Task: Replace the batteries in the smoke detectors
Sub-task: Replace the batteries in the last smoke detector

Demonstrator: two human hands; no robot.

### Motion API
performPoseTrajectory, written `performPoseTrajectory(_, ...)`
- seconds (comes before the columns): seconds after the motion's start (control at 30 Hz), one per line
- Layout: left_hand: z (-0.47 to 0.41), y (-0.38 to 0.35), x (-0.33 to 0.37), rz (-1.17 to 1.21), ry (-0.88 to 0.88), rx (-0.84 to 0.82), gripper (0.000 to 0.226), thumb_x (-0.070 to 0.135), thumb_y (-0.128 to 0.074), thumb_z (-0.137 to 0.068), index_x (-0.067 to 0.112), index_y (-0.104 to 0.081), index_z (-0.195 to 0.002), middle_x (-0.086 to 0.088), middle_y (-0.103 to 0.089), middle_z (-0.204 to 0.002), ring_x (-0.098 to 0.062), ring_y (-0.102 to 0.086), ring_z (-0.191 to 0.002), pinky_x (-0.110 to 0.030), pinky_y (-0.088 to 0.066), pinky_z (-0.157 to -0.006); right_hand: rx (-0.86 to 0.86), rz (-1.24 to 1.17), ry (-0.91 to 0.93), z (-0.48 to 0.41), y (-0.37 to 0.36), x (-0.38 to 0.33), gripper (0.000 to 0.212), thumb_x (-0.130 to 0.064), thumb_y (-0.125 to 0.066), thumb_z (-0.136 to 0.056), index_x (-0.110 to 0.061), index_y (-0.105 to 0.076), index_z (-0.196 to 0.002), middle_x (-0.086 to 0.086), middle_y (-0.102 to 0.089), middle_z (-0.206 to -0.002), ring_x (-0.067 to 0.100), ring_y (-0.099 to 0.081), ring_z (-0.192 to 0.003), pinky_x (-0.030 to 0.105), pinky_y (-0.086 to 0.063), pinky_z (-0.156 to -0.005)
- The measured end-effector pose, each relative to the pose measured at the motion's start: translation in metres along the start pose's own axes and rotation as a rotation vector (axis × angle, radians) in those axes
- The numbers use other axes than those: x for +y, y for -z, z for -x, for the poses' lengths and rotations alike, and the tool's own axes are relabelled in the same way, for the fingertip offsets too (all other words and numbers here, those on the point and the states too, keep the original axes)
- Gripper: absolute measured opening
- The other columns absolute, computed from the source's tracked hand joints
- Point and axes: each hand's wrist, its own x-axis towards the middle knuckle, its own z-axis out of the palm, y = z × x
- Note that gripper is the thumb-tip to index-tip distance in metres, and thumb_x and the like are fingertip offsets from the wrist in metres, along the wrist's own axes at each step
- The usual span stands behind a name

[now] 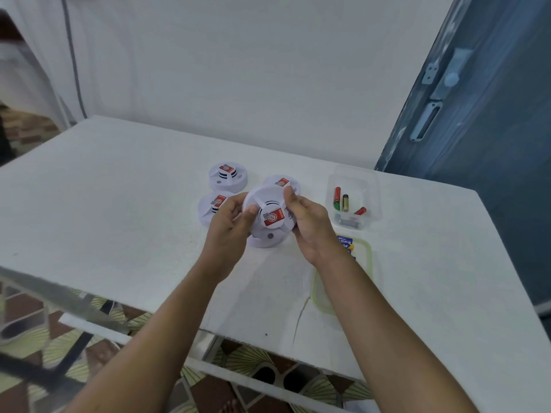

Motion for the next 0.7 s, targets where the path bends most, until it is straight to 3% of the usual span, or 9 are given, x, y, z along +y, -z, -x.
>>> performPoseTrajectory(0.13,0.000,0.003,0.000,-0.056,-0.108,0.009,0.024,0.014,-0.055,-0.098,0.009,-0.056,-0.122,0.001,-0.069,-0.110,-0.014,-0.067,-0.103,-0.027,-0.054,-0.083,-0.058,-0.088,0.056,0.002,0.000,-0.001,0.022,-0.032,-0.058,-0.100,-0.018,-0.069,-0.113,-0.002,-0.073,-0.103,0.018,-0.068,-0.096,0.027,-0.056,-0.076)
performPoseTrajectory(0.23,0.000,0.004,0.000,-0.208,-0.268,-0.036,0.023,0.007,-0.062,-0.093,0.016,-0.055,-0.114,0.001,-0.067,-0.114,-0.018,-0.063,-0.110,-0.034,-0.053,-0.091,-0.119,-0.302,-0.017,0.003,0.000,-0.001,0.023,-0.035,-0.055,-0.101,-0.030,-0.067,-0.120,0.000,-0.063,-0.125,0.022,-0.060,-0.110,0.036,-0.052,-0.086)
performPoseTrajectory(0.3,0.002,0.002,0.001,-0.360,-0.359,-0.066,0.032,0.005,-0.067,-0.089,0.025,-0.056,-0.112,0.011,-0.065,-0.120,-0.012,-0.058,-0.119,-0.031,-0.049,-0.099,-0.130,-0.452,-0.037,0.001,-0.002,-0.003,0.031,-0.036,-0.056,-0.097,-0.021,-0.061,-0.124,0.011,-0.057,-0.128,0.030,-0.055,-0.112,0.041,-0.049,-0.085)
performPoseTrajectory(0.4,0.003,-0.002,0.001,-0.487,-0.455,-0.091,0.034,0.008,-0.076,-0.081,0.019,-0.061,-0.110,0.009,-0.062,-0.127,0.000,-0.052,-0.124,-0.017,-0.043,-0.100,-0.122,-0.562,-0.018,-0.002,-0.003,-0.008,0.036,-0.033,-0.058,-0.093,-0.013,-0.060,-0.124,0.012,-0.058,-0.133,0.031,-0.057,-0.116,0.045,-0.044,-0.105)
performPoseTrajectory(0.5,0.004,-0.003,0.005,-0.516,-0.480,-0.150,0.036,0.019,-0.083,-0.075,0.013,-0.063,-0.104,0.005,-0.063,-0.126,0.002,-0.052,-0.121,-0.011,-0.041,-0.094,-0.106,-0.551,0.008,-0.004,0.001,-0.007,0.035,-0.027,-0.050,-0.098,-0.015,-0.063,-0.129,0.008,-0.062,-0.138,0.030,-0.064,-0.117,0.045,-0.054,-0.093)
performPoseTrajectory(0.57,0.003,-0.005,0.012,-0.522,-0.471,-0.164,0.029,0.030,-0.076,-0.081,0.015,-0.065,-0.102,0.010,-0.062,-0.125,0.001,-0.051,-0.121,-0.012,-0.042,-0.093,-0.110,-0.562,0.052,-0.003,0.002,-0.004,0.041,-0.027,-0.044,-0.098,-0.013,-0.061,-0.132,0.013,-0.060,-0.140,0.034,-0.060,-0.122,0.047,-0.052,-0.096)
performPoseTrajectory(0.7,0.000,-0.019,0.023,-0.517,-0.351,-0.021,0.029,0.043,-0.066,-0.083,0.023,-0.065,-0.104,0.014,-0.064,-0.112,-0.002,-0.058,-0.107,-0.018,-0.049,-0.086,-0.087,-0.458,0.138,0.002,-0.005,-0.003,0.045,-0.036,-0.031,-0.107,-0.015,-0.063,-0.131,0.016,-0.058,-0.140,0.032,-0.062,-0.118,0.045,-0.053,-0.097)
